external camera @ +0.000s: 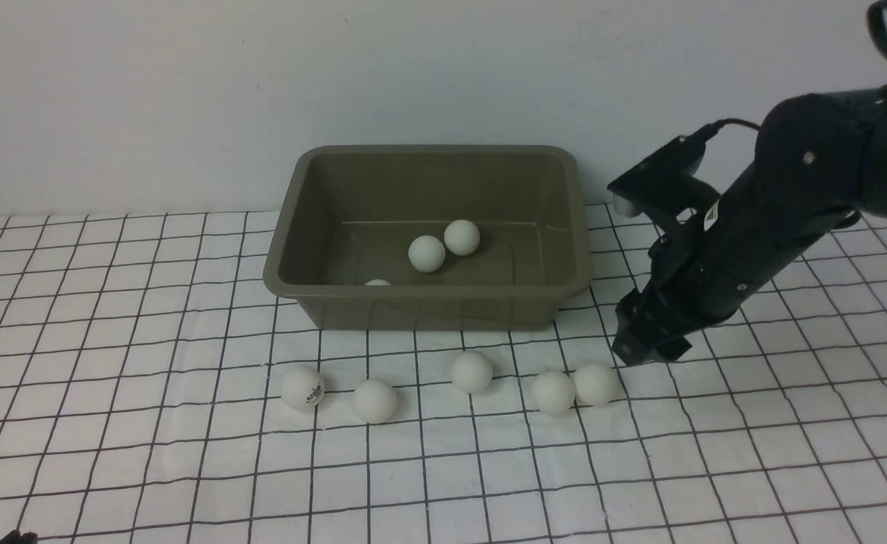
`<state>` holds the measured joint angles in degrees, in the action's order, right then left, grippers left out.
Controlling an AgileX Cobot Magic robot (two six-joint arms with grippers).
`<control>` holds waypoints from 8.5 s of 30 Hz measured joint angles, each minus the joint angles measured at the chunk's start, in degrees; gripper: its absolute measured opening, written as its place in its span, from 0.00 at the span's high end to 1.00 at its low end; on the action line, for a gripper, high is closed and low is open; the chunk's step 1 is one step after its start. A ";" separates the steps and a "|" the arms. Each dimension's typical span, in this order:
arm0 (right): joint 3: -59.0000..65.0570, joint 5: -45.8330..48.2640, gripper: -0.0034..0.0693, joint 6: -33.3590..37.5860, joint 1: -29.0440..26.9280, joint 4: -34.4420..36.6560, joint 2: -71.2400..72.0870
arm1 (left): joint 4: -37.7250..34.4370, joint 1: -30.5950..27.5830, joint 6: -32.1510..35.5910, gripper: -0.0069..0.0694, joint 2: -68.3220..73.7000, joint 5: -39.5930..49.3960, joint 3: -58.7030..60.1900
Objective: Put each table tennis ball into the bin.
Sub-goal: Use the right arm to clamp the table tennis ball closest to it, then use the right arm to put the table tennis ball into the box, then use the right arm to clamp the table tennis ball closest to it, then use the right arm to put the table tennis ball into the box
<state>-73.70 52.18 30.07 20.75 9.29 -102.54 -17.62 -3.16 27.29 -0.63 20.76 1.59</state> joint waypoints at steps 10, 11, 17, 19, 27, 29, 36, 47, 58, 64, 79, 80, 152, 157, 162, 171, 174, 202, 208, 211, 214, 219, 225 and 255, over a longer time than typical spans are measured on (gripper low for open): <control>0.00 -1.60 0.35 6.22 0.00 2.63 -2.31 | 0.00 0.00 0.00 0.91 0.00 0.00 0.00; 0.00 -1.91 0.35 7.05 0.00 3.14 -2.44 | 0.00 0.00 0.00 0.91 0.00 0.00 0.00; 0.00 -2.07 0.35 11.50 0.00 5.56 -3.72 | 0.00 0.00 0.00 0.91 0.00 0.00 0.00; 0.00 -2.15 0.35 13.23 0.00 6.62 -4.66 | 0.00 0.00 0.00 0.91 0.00 0.00 0.00; 0.00 -3.06 0.35 16.96 0.00 7.47 -6.51 | 0.00 0.00 0.00 0.91 0.00 0.00 0.00; -0.05 -3.37 0.35 17.45 0.00 7.47 -6.97 | 0.00 0.00 0.00 0.91 0.00 0.00 0.00; -0.05 -4.51 0.35 17.73 0.00 7.47 -8.48 | 0.00 0.00 0.00 0.91 0.00 0.00 0.00; -0.37 -5.98 0.35 17.73 0.00 7.59 -10.59 | 0.00 0.00 0.00 0.91 0.00 0.00 0.00; -0.61 -7.44 0.35 18.32 0.00 7.64 -10.59 | 0.00 0.00 0.00 0.91 0.00 0.00 0.00; -0.61 -7.86 0.35 18.98 0.00 7.64 -10.59 | 0.00 0.00 0.00 0.91 0.00 0.00 0.00; -0.61 -8.55 0.45 19.02 0.00 7.84 -11.95 | 0.00 0.00 0.00 0.91 0.00 0.00 0.00; -0.61 -8.55 0.45 19.02 0.00 7.84 -11.95 | 0.00 0.00 0.00 0.91 0.00 0.00 0.00; -40.03 0.82 0.41 -3.37 4.10 1.19 -17.69 | 0.00 0.00 0.00 0.91 0.00 0.00 0.00; -42.32 10.32 0.41 -5.21 4.10 -0.95 -16.59 | 0.00 0.00 0.00 0.91 0.00 0.00 0.00; -42.90 18.72 0.41 -7.90 3.84 -5.76 -13.68 | 0.00 0.00 0.00 0.91 0.00 0.00 0.00; -35.22 19.43 0.41 -9.44 1.79 -1.84 -8.81 | 0.00 0.00 0.00 0.91 0.00 0.00 0.00; -28.93 19.37 0.41 -9.09 1.79 -0.32 -6.77 | 0.00 0.00 0.00 0.91 0.00 0.00 0.00; -9.81 1.47 0.41 -6.40 8.04 2.63 -11.70 | 0.00 0.00 0.00 0.91 0.00 0.00 0.00; -9.81 0.11 0.41 -7.82 8.04 0.61 -12.84 | 0.00 0.00 0.00 0.91 0.00 0.00 0.00; -9.81 -0.18 0.41 -7.94 8.04 0.11 -13.36 | 0.00 0.00 0.00 0.91 0.00 0.00 0.00; -9.81 -0.44 0.41 -7.98 8.04 -0.16 -14.19 | 0.00 0.00 0.00 0.91 0.00 0.00 0.00; -9.81 -0.70 0.41 -7.98 8.04 -0.28 -16.05 | 0.00 0.00 0.00 0.91 0.00 0.00 0.00; -9.81 -0.76 0.44 -9.02 8.04 -0.28 -16.23 | 0.00 0.00 0.00 0.91 0.00 0.00 0.00; -31.83 0.48 0.45 -9.50 8.04 -4.69 -9.60 | 0.00 0.00 0.00 0.91 0.00 0.00 0.00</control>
<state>-105.53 52.66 20.57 28.79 4.60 -112.14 -17.62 -3.16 27.29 -0.63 20.76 1.59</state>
